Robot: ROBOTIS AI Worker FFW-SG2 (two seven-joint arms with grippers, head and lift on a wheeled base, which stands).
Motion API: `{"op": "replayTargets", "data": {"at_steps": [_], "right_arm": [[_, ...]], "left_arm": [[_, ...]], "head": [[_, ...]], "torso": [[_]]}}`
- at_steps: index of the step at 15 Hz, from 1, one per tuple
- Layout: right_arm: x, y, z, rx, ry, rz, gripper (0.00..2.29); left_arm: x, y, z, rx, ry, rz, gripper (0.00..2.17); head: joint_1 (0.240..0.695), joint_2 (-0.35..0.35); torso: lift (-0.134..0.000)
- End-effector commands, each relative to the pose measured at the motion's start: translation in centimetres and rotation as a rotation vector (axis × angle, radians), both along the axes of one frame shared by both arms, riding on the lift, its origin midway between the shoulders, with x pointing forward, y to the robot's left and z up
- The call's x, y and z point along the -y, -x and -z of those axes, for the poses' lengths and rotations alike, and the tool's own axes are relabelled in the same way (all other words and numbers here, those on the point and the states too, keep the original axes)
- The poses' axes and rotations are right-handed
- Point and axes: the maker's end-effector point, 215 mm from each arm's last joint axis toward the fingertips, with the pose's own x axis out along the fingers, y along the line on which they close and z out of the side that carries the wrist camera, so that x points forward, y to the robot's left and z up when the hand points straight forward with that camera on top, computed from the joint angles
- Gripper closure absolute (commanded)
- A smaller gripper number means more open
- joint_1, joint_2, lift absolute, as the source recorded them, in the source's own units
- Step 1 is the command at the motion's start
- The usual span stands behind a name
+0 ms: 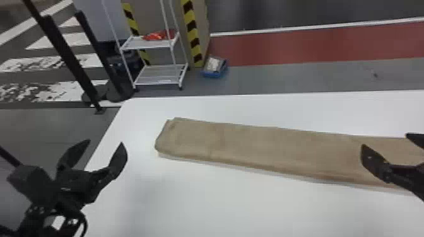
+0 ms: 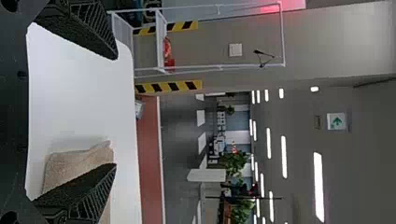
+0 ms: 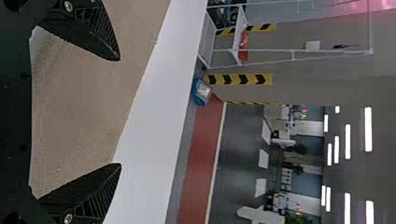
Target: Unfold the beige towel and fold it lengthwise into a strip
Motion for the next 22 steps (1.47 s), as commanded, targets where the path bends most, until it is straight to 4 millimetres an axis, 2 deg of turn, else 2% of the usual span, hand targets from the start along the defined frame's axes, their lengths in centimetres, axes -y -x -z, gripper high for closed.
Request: {"op": "replayTargets", "data": {"at_steps": [1,2,4,6,8,10,14,16,19,22], "right_arm": [[-2.5,1.0,-0.7,0.134,-0.025,-0.017,0.08],[-2.7,1.5,-0.5,0.171,-0.018,0.008,0.08],[-2.7,3.9,1.0,0.180,-0.073,0.048,0.08],[-2.6,5.9,-0.2,0.272,-0.106,0.082,0.08],[-4.5,7.2,-2.5,0.356,-0.154,0.093,0.08],[-6.1,7.3,-2.0,0.333,-0.185,0.110,0.08],[-6.3,6.9,1.2,0.187,-0.171,0.184,0.08],[-7.1,7.0,1.5,0.168,-0.173,0.178,0.08],[-7.4,6.9,2.1,0.139,-0.157,0.171,0.08],[-7.3,6.8,2.5,0.118,-0.151,0.172,0.08]], "left_arm": [[3.2,1.9,-0.7,0.078,-0.006,0.016,0.06],[5.0,2.6,0.5,0.060,0.007,0.030,0.06],[7.4,3.3,3.3,-0.004,0.010,0.027,0.06],[9.2,3.7,4.5,-0.041,0.019,0.021,0.06],[10.7,4.8,4.1,-0.054,0.000,0.001,0.05],[11.3,5.7,3.6,-0.061,-0.022,0.001,0.05],[11.5,6.3,3.2,-0.054,-0.023,-0.008,0.05],[11.3,6.3,3.3,-0.057,-0.023,-0.016,0.05],[10.3,5.3,2.6,-0.039,-0.022,-0.060,0.05],[10.1,4.6,3.0,-0.063,-0.016,-0.068,0.05]], "head": [[0.695,0.234],[0.695,0.238],[0.695,0.228],[0.695,0.212],[0.695,0.187],[0.695,0.184],[0.695,0.199],[0.695,0.201],[0.695,0.221],[0.695,0.236]], "torso": [[-0.126],[-0.126],[-0.126],[-0.126],[-0.126],[-0.126],[-0.126],[-0.126],[-0.126],[-0.126]]}}
